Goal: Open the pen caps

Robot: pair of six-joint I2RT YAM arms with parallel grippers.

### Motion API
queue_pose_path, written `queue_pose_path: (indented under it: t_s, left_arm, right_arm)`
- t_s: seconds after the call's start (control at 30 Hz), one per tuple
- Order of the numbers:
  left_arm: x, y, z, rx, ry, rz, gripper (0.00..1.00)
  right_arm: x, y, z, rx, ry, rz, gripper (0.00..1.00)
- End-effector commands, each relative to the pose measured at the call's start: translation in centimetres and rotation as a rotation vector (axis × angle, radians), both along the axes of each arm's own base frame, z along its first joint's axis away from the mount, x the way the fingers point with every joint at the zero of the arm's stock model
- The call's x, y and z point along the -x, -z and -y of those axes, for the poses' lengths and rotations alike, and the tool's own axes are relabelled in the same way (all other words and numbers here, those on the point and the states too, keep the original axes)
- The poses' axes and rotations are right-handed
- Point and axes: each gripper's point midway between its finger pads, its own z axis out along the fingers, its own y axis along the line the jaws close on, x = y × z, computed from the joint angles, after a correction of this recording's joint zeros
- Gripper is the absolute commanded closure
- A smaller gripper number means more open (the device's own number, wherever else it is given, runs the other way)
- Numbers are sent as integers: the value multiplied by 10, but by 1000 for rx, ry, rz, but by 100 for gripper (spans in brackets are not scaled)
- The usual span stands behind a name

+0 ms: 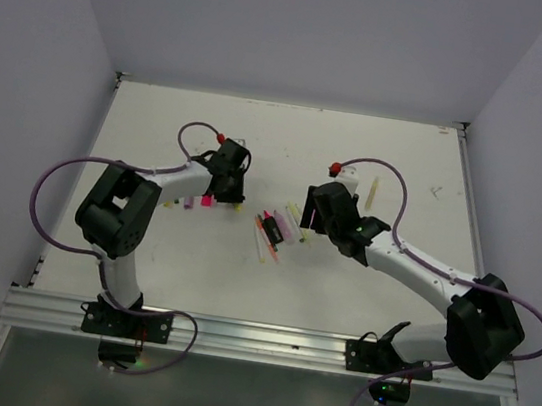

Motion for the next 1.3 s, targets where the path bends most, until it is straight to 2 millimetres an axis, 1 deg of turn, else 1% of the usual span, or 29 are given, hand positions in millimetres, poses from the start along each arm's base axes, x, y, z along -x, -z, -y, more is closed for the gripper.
queue_pose_path:
  t_s: [0.0, 0.1, 0.13, 0.23, 0.27, 0.3, 0.33, 0.37, 0.4, 0.43, 0.47, 0.5, 0.53, 0.57, 0.6, 0.63, 0.67, 0.7, 0.73, 0.77, 0.8, 0.83, 0.87, 0.9, 0.93, 1.0, 1.13, 1.23, 1.27]
  left_arm:
    - [-10, -10, -1, -20, -29, 34, 71]
    - [-9, -18, -3, -16, -33, 48, 68]
    - [-9, -22, -3, -11, -36, 54, 66]
    - [-11, -50, 0, 26, -33, 109, 62]
    - [-11, -71, 0, 48, -34, 151, 61]
    - [-12, -83, 1, 61, -31, 177, 60]
    - [-12, -110, -1, 85, -36, 236, 58]
    - [-12, -124, -2, 93, -36, 268, 56]
    - [-11, -137, -5, 99, -38, 299, 54]
    - [-11, -149, -9, 95, -49, 336, 50]
    - [-8, -174, -14, 112, -56, 394, 48]
    - [-5, -184, -20, 104, -58, 425, 46]
    - [-2, -190, -25, 94, -66, 445, 40]
    - [3, -209, -34, 95, -87, 499, 36]
    - [7, -211, -40, 78, -89, 513, 32]
    - [11, -217, -45, 75, -97, 535, 25]
    - [17, -230, -53, 70, -108, 575, 22]
    - [22, -229, -58, 61, -113, 581, 18]
    - [29, -241, -66, 64, -129, 618, 12]
    - [34, -242, -71, 55, -131, 627, 9]
    - [39, -239, -76, 44, -139, 629, 6]
    - [46, -247, -84, 43, -156, 660, 3]
    - [51, -247, -88, 37, -162, 667, 2]
    - [55, -241, -93, 22, -164, 663, 1]
    - [62, -246, -99, 24, -173, 685, 0]
    - [70, -239, -103, 13, -169, 679, 0]
    - [87, -229, -103, 33, -128, 646, 0]
    - [95, -220, -103, 39, -116, 630, 0]
    - [97, -218, -101, 48, -106, 626, 0]
  right_arm:
    - [-9, -12, 15, -15, 56, 46, 31]
    - [-16, -14, 30, -6, 103, 54, 28]
    - [-19, -14, 39, 7, 132, 51, 23]
    - [-33, -20, 62, 44, 205, 66, 13]
    - [-39, -20, 68, 54, 227, 64, 10]
    - [-45, -20, 81, 64, 266, 57, 8]
    - [-48, -20, 87, 74, 284, 42, 8]
    - [-56, -18, 91, 82, 304, 31, 7]
    - [-62, -17, 105, 87, 343, 23, 7]
    - [-67, -14, 110, 85, 356, 8, 6]
    - [-74, -17, 113, 74, 368, 0, 6]
    - [-79, -6, 118, 86, 380, -35, 6]
    - [-85, -5, 130, 87, 411, -49, 6]
    - [-93, -7, 131, 73, 417, -54, 8]
    - [-98, 6, 134, 80, 421, -89, 9]
    - [-103, 10, 143, 74, 440, -105, 11]
    - [-112, 8, 141, 51, 433, -109, 14]
    - [-117, 19, 147, 61, 442, -136, 15]
    - [-121, 23, 149, 63, 443, -149, 16]
    - [-129, 20, 148, 55, 436, -141, 19]
    - [-133, 23, 152, 58, 444, -151, 22]
    - [-135, 35, 154, 70, 445, -180, 24]
    - [-142, 34, 154, 67, 441, -178, 26]
    - [-145, 39, 155, 61, 438, -192, 29]
    - [-145, 49, 156, 69, 434, -219, 30]
    - [-151, 54, 156, 66, 419, -235, 35]
    - [-152, 70, 158, 91, 407, -281, 43]
    - [-150, 83, 160, 85, 402, -314, 46]
    - [-150, 86, 157, 73, 387, -323, 49]
